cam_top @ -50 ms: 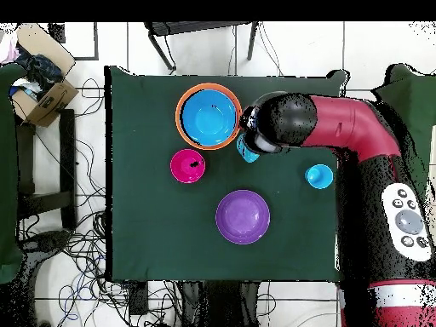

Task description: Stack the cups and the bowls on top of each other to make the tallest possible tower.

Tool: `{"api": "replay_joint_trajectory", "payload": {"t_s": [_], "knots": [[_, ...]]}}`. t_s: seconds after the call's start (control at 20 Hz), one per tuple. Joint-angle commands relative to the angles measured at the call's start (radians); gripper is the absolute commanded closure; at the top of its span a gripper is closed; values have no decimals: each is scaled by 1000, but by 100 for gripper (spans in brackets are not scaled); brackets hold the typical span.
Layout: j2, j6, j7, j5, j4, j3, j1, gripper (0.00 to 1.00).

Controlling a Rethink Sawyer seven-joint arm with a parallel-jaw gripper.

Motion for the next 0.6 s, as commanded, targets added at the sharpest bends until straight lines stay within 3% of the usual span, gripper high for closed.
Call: {"api": "replay_joint_trajectory", "payload": {"t_s": [0.05, 0.6], "knots": [[23, -51, -227, -39, 107, 79, -2, 0], [55, -54, -301, -84, 90, 114, -11, 0]]}}
